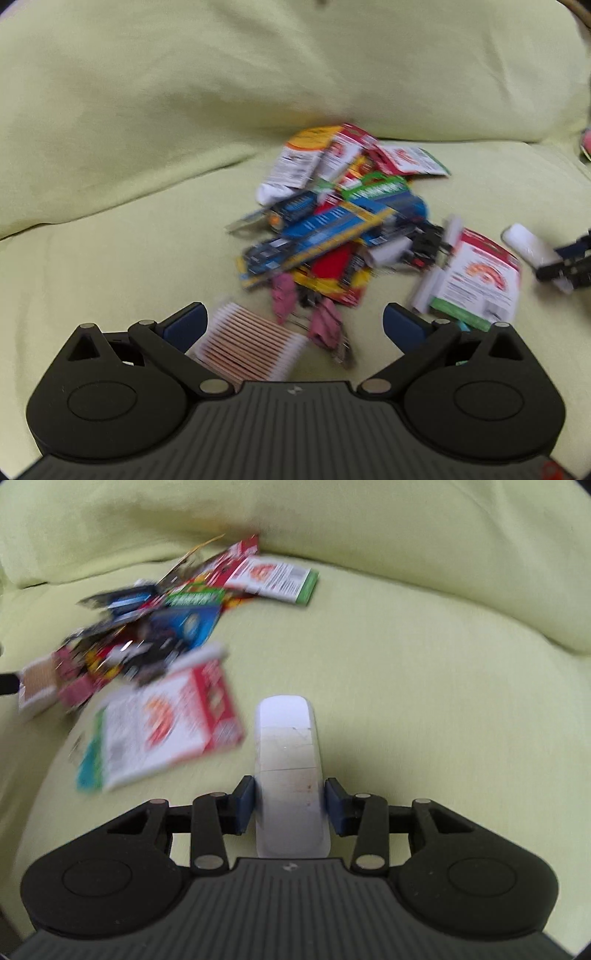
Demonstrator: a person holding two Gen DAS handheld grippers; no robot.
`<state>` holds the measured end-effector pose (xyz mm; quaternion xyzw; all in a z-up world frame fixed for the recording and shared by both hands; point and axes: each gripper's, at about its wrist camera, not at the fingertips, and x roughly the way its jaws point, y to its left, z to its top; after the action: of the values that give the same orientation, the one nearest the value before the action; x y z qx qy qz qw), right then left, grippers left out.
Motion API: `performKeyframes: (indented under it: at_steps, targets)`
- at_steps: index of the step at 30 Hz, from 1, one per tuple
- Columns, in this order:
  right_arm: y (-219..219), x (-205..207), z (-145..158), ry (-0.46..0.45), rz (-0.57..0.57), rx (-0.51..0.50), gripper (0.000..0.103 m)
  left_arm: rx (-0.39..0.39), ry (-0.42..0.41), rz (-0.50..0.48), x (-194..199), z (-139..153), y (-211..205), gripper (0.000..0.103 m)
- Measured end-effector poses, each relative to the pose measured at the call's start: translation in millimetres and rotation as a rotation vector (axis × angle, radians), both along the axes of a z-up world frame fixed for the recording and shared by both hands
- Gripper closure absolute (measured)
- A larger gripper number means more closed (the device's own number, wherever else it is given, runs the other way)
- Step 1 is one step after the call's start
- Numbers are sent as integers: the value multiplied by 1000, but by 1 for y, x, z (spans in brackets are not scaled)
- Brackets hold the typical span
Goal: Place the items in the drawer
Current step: 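Lift the white stick off the sofa with the right gripper, then carry the white stick away from the sofa with the right gripper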
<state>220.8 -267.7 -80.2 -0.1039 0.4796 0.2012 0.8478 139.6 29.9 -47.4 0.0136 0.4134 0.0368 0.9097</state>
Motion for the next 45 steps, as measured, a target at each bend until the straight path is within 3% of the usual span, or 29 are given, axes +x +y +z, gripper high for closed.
performKeyframes:
  at_steps: [5, 7, 12, 14, 17, 25, 37, 45]
  targets:
    - [7, -43, -3, -39, -42, -37, 61, 0, 36, -55, -12, -6, -21, 1]
    - [8, -47, -4, -53, -59, -32, 60, -1, 47, -70, -16, -7, -26, 1]
    - [7, -40, -11, -63, -86, 10, 44, 5, 41, -83, -25, 0, -33, 1]
    - [12, -41, -15, -80, -84, -3, 46, 4, 36, -81, -28, 5, -35, 1]
    - [20, -50, -13, -97, -114, -2, 65, -3, 36, -78, -31, 8, -36, 1]
    - [35, -102, -1, -59, -190, 63, 66, -2, 43, -100, -51, 16, -39, 1]
    - [63, -142, -12, -133, -277, -38, 65, 13, 71, -110, -70, 14, -43, 1]
    - [53, -170, -10, -100, -415, 151, 66, 17, 84, -131, -84, 14, -49, 1]
